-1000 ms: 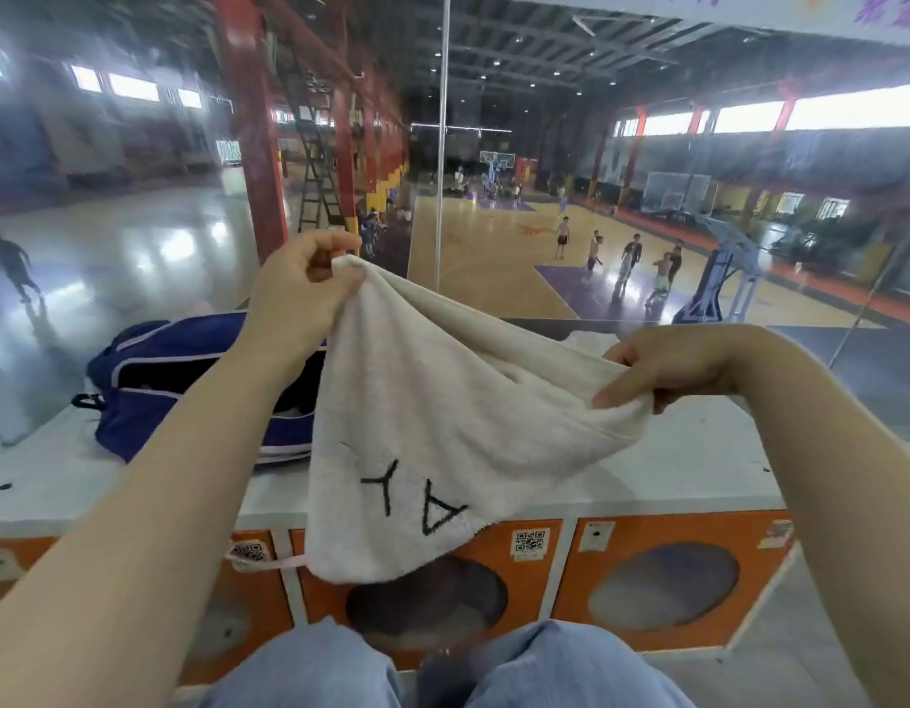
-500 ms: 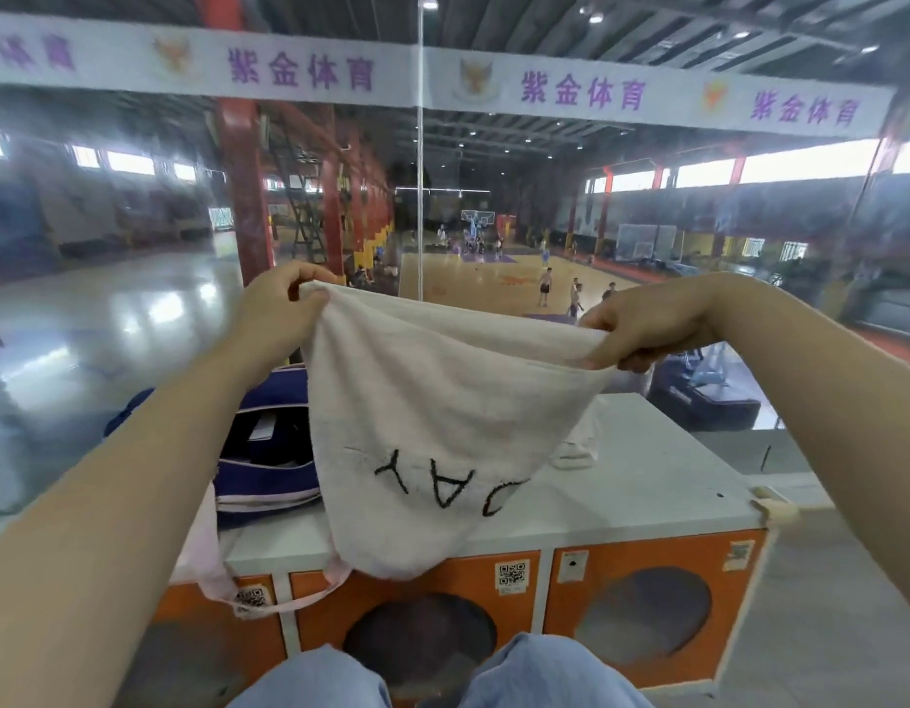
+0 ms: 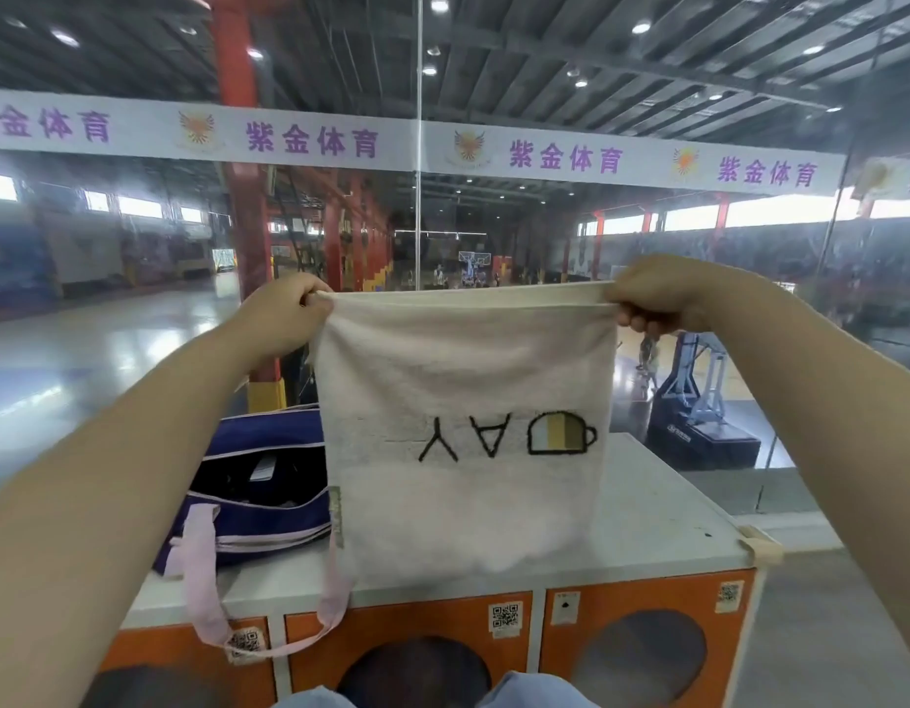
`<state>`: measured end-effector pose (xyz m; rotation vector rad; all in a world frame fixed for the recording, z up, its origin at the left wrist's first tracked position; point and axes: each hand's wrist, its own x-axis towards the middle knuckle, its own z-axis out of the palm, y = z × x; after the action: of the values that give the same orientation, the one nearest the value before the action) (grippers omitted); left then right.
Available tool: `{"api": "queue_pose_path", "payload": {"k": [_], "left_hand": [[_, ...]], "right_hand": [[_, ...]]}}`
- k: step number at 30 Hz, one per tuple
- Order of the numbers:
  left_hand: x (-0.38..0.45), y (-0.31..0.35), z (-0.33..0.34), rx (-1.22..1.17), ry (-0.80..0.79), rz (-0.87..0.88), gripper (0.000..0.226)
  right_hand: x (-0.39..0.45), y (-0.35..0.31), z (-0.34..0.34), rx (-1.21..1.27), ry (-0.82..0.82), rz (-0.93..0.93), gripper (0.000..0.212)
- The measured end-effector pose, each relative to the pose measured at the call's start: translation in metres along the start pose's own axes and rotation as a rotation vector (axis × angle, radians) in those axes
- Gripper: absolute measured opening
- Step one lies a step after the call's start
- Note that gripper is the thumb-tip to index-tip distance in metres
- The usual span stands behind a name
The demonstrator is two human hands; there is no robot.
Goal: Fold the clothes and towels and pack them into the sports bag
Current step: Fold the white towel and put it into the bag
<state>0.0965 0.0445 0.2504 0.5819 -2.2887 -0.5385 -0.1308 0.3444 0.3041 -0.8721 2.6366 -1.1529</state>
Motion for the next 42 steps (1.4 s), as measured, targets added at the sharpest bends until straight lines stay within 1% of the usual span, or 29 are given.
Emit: {"api": "queue_pose_path", "payload": {"k": [2,4,6,7,8,9,10,12,13,14,16,17,18,20,22,26,28,29,30,32,34,36,37,40,42], "left_hand": [[0.004,-0.003,0.0,-0.185,-0.053,-0.064,0.012],[0.003,-0.007,0.001,-0.322,-0.051,-0.131,0.013],[0.002,-0.012,0.003,-0.502,0.007,-0.193,0.019],[0.001,-0.012,0.005,-0.607,0.036,-0.23,0.022],[0.0,-0.011,0.006,-0.703,0.058,-0.27,0.024],[-0.001,-0.01,0.008,-0.781,0.071,-0.307,0.027],[-0.001,-0.009,0.009,-0.836,0.078,-0.339,0.027],[-0.001,-0.007,0.014,-0.898,0.102,-0.379,0.018],[-0.001,-0.005,0.015,-0.912,0.118,-0.381,0.013],[-0.001,-0.005,0.017,-0.907,0.131,-0.369,0.011],[0.001,-0.008,0.022,-0.871,0.145,-0.338,0.015],[0.002,-0.009,0.024,-0.852,0.149,-0.325,0.017],[0.003,-0.011,0.027,-0.831,0.15,-0.312,0.021],[0.005,-0.014,0.036,-0.761,0.147,-0.304,0.027],[0.006,-0.017,0.048,-0.652,0.127,-0.288,0.027],[0.01,-0.025,0.079,-0.532,0.085,-0.325,0.029],[0.012,-0.033,0.098,-0.458,0.034,-0.341,0.031],[0.013,-0.038,0.107,-0.413,0.002,-0.348,0.031],[0.015,-0.042,0.116,-0.363,-0.039,-0.351,0.032],[0.02,-0.046,0.132,-0.299,-0.086,-0.365,0.031],[0.028,-0.05,0.146,-0.391,-0.095,-0.41,0.028],[0.035,-0.053,0.157,-0.544,-0.085,-0.458,0.027],[0.038,-0.055,0.163,-0.588,-0.071,-0.454,0.027],[0.04,-0.058,0.177,-0.545,0.006,-0.374,0.029],[0.039,-0.06,0.184,-0.524,0.043,-0.326,0.024]], "right_hand": [[-0.005,-0.002,-0.004,0.254,-0.052,0.02,0.011],[-0.012,0.0,-0.009,0.494,-0.173,0.024,0.01],[-0.016,0.007,-0.014,0.621,-0.272,-0.028,0.023],[-0.017,0.011,-0.016,0.623,-0.293,-0.064,0.03],[-0.016,0.014,-0.015,0.589,-0.28,-0.098,0.036],[-0.015,0.016,-0.012,0.547,-0.232,-0.126,0.039],[-0.013,0.018,-0.008,0.512,-0.156,-0.145,0.037],[-0.01,0.019,0.002,0.42,0.029,-0.198,0.027],[-0.009,0.02,0.006,0.349,0.124,-0.241,0.029],[-0.007,0.022,0.009,0.271,0.218,-0.288,0.037],[0.0,0.029,0.015,0.153,0.386,-0.359,0.051],[0.001,0.032,0.018,0.143,0.428,-0.375,0.053],[0.003,0.035,0.021,0.16,0.436,-0.379,0.054],[0.005,0.041,0.025,0.221,0.4,-0.344,0.052],[0.004,0.047,0.025,0.23,0.359,-0.283,0.045],[0.012,0.065,0.025,0.028,0.286,-0.118,0.05],[0.018,0.075,0.03,-0.02,0.228,-0.036,0.047],[0.021,0.08,0.033,-0.004,0.197,-0.009,0.045],[0.026,0.086,0.037,0.063,0.168,0.011,0.041],[0.04,0.1,0.047,0.254,0.115,0.068,0.039],[0.056,0.111,0.058,0.372,0.089,0.131,0.038],[0.068,0.119,0.069,0.443,0.079,0.154,0.033],[0.072,0.122,0.073,0.478,0.082,0.146,0.03],[0.083,0.135,0.079,0.578,0.124,0.125,0.027],[0.09,0.145,0.084,0.622,0.151,0.127,0.024]]}}
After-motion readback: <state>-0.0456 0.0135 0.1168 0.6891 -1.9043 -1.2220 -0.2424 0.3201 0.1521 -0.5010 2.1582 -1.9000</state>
